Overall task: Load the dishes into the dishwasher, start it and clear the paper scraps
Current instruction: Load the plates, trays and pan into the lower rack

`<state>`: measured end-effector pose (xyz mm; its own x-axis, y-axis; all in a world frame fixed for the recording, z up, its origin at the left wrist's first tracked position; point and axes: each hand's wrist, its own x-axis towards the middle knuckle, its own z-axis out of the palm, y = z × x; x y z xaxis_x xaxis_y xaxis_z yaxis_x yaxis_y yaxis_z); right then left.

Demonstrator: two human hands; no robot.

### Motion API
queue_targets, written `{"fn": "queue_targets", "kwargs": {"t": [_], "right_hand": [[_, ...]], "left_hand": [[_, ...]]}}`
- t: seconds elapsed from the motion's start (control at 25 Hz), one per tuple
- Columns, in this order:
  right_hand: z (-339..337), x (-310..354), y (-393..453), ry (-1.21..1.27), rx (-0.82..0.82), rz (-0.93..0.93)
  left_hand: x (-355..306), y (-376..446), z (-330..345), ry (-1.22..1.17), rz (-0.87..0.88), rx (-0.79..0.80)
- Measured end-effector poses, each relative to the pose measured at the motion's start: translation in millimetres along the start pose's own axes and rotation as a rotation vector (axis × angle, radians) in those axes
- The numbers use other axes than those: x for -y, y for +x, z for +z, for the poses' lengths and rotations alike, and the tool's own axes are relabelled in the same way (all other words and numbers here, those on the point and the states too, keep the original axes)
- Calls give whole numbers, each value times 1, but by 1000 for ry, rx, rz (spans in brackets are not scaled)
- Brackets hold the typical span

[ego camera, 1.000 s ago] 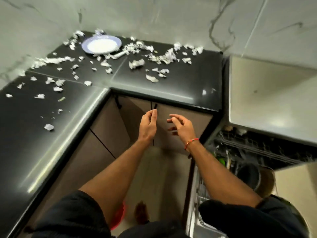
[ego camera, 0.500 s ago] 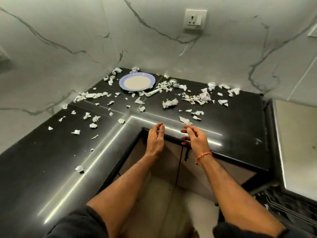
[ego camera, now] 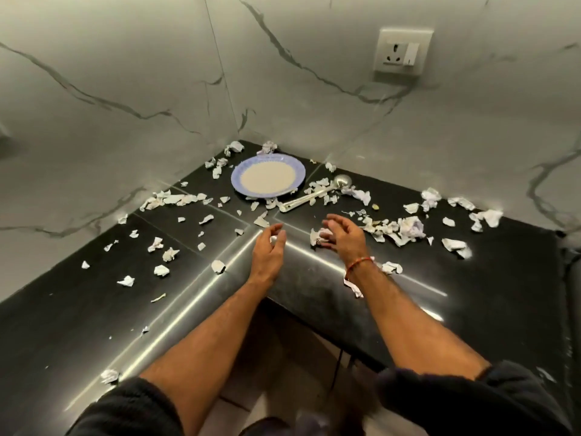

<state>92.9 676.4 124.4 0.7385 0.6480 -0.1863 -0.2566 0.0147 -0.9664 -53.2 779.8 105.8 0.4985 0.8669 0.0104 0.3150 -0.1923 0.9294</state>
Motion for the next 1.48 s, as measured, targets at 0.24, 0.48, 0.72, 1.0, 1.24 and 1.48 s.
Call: {"fn": "queue_targets", "kwargs": {"t": [0.24, 0.48, 0.72, 1.0, 1.24, 1.48], "right_hand": [[17, 9, 68, 1, 19, 79], [36, 6, 120, -33, -70, 119], [49, 5, 158, -96, -159, 135], [43, 4, 159, -131, -242, 148], [19, 10, 140, -135, -306, 98], [-28, 29, 108, 185, -528, 55]], "left_hand": [[-7, 84, 8, 138, 15, -16], [16, 175, 30, 253, 65, 53], [40, 233, 44, 645, 118, 285], [56, 246, 59, 979, 204, 341], [40, 229, 68, 411, 178, 303], [-6, 156, 98, -106, 263, 529]]}}
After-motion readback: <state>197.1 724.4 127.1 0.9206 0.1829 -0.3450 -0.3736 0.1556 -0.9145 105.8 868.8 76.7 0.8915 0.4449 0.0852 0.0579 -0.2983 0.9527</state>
